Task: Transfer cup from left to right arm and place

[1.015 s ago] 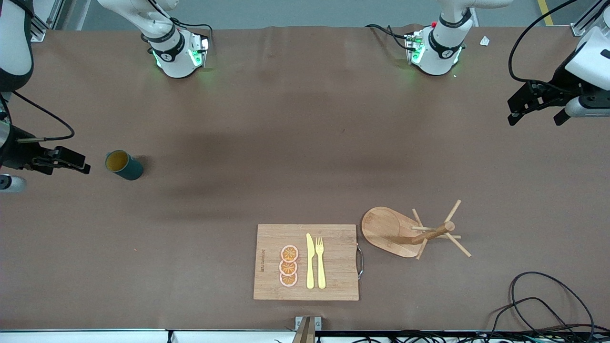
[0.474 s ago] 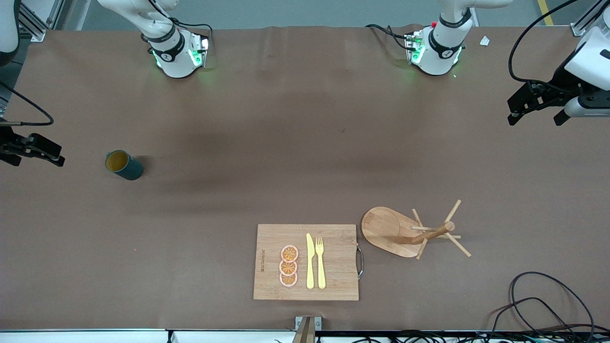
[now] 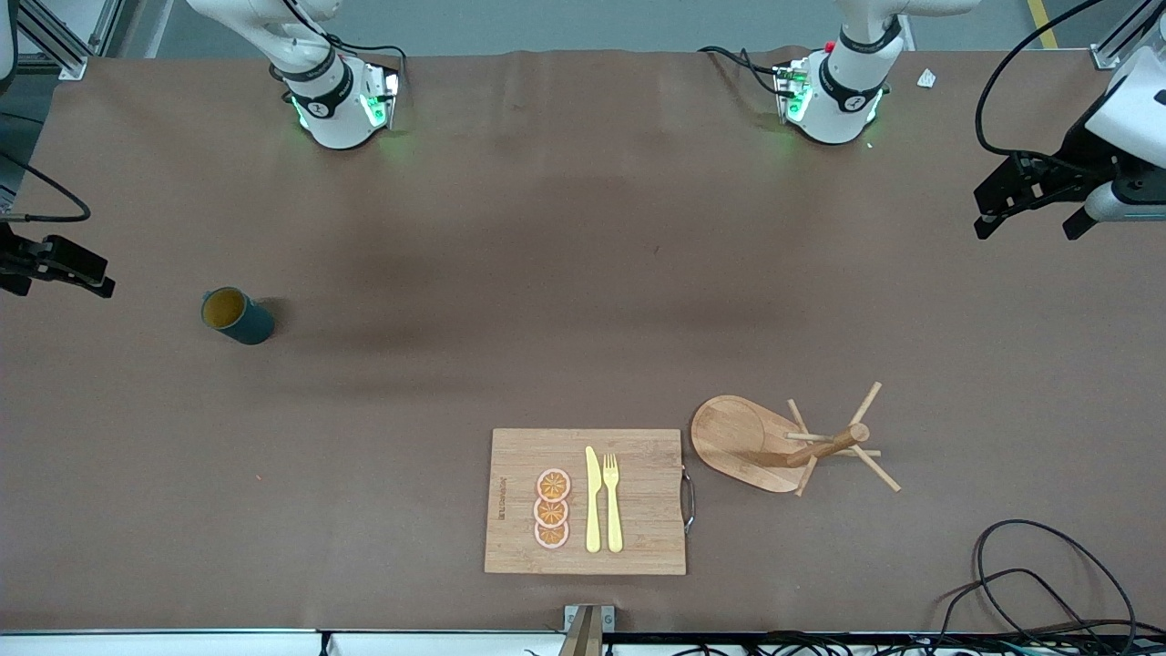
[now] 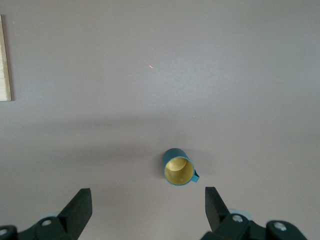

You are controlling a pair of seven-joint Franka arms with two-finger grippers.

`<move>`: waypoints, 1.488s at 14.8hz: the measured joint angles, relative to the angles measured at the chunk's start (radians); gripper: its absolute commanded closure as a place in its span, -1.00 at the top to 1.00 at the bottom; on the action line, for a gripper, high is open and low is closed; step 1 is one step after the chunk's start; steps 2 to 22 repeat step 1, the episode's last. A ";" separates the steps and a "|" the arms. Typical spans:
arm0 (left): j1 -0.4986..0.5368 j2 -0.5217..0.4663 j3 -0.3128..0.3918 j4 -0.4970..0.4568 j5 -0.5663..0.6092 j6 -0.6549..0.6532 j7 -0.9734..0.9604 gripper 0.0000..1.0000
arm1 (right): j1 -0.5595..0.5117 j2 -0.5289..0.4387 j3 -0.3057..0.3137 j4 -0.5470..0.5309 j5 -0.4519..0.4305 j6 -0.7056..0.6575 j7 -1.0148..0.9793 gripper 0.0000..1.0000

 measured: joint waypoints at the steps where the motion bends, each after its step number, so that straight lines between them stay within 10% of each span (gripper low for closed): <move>1: 0.000 0.000 0.001 0.001 0.000 0.000 0.000 1.00 | 0.000 -0.013 0.001 -0.021 0.000 0.004 0.000 1.00; 22: 0.000 0.000 0.001 0.001 0.000 0.000 0.000 1.00 | 0.000 -0.013 0.001 -0.021 0.000 0.004 0.000 1.00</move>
